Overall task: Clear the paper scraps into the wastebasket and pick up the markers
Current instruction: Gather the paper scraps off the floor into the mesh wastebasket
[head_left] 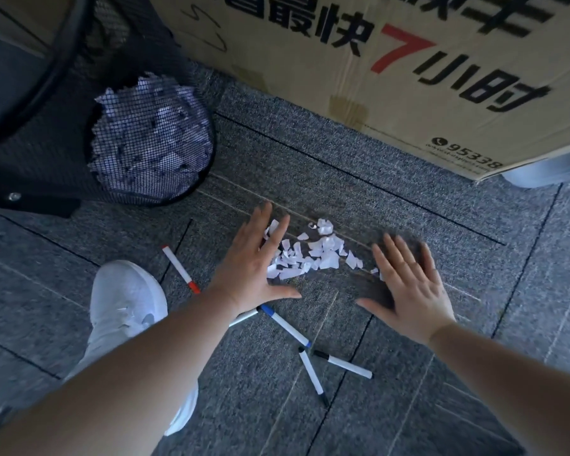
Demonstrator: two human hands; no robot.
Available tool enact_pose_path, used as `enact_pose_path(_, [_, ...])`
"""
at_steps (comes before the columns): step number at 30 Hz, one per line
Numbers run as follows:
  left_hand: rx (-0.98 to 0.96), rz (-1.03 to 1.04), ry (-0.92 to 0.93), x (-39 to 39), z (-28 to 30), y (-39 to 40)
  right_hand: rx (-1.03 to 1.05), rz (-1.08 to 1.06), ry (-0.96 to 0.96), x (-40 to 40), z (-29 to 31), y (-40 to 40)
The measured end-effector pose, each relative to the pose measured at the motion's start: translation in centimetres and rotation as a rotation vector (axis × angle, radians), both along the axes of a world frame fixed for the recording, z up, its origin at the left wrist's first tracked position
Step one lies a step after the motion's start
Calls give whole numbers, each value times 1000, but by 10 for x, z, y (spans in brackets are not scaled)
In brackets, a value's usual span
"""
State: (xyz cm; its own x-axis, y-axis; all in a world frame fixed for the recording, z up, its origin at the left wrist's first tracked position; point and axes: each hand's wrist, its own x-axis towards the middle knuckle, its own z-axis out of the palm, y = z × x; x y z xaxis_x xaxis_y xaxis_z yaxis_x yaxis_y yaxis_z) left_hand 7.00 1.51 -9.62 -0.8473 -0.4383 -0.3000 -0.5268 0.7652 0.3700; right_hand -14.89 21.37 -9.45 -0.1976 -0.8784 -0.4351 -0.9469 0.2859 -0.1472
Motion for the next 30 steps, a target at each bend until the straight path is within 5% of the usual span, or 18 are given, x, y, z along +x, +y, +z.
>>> enact_pose_path(5, [-143, -10, -74, -12, -6, 11, -81, 43, 15, 20, -6, -35])
enact_pose_path(17, [-429, -35, 164, -1, -19, 5, -336, 335, -113, 34, -22, -103])
enact_pose_path(25, [-332, -209, 186, -6, -10, -1, -520, 413, -109, 43, -23, -100])
enact_pose_path(30, [-236, -362, 50, -19, 7, -16, -422, 424, -160, 46, -15, -104])
